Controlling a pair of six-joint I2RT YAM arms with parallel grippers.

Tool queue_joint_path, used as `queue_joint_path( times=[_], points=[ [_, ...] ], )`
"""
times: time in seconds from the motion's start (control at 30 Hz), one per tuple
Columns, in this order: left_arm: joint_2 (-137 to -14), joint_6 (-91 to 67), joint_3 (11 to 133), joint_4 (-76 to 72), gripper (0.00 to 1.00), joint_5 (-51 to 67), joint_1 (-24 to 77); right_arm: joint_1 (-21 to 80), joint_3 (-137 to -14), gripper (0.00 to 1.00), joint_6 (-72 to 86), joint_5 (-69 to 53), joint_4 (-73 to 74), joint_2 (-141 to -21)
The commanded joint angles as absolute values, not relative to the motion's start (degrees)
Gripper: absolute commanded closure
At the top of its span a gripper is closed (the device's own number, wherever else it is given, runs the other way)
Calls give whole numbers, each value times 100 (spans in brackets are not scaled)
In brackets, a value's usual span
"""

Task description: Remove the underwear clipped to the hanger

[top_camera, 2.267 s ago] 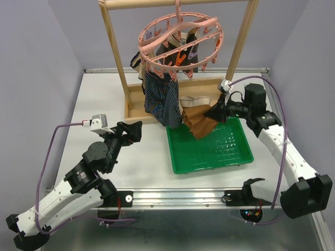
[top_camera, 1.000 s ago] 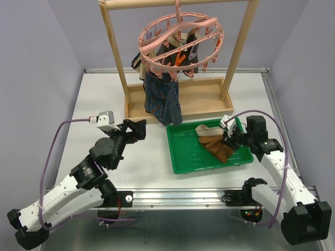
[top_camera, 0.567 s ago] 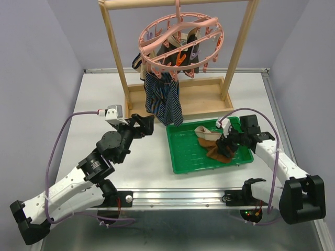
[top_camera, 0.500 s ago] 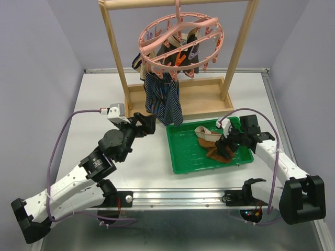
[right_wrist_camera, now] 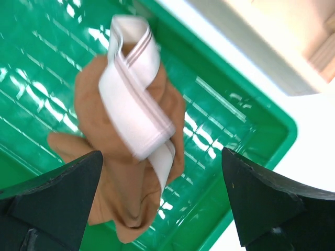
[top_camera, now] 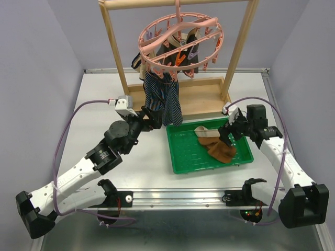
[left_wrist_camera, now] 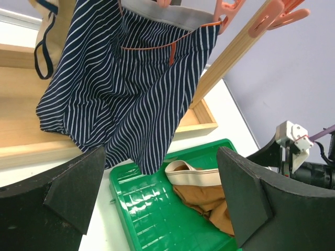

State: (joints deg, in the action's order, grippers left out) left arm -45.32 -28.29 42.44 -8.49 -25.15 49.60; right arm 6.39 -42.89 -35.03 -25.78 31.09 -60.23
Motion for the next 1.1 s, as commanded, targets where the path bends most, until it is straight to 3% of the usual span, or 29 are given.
queue_joint_path(
  times=[0.0,0.27,0.57,0.67,0.83,1.07],
  points=[
    [-4631,-2619,4710,-1213,1,-2119,4861,519,-4878,0,-3085,-3040,2971,-5968],
    [-4983,-2426,5019,-1467,3,-962,4318,290,-4677,0,-2672,-4673,2769,-5959],
    [-5176,-2680,4948,-2381,3,1087,2848,26,-3780,0,-2558,-5027,2373,-5433],
    [-5501,-2777,5088,-2619,4,1405,2716,-149,-3718,0,-2584,-4992,2277,-5361],
    [-6151,-3145,5458,-2935,16,1748,2716,-220,-3665,0,-2540,-5010,2127,-5335],
    [-6688,-3226,5765,-3208,21,1679,2742,-237,-3647,0,-2496,-4983,2057,-5300]
  ],
)
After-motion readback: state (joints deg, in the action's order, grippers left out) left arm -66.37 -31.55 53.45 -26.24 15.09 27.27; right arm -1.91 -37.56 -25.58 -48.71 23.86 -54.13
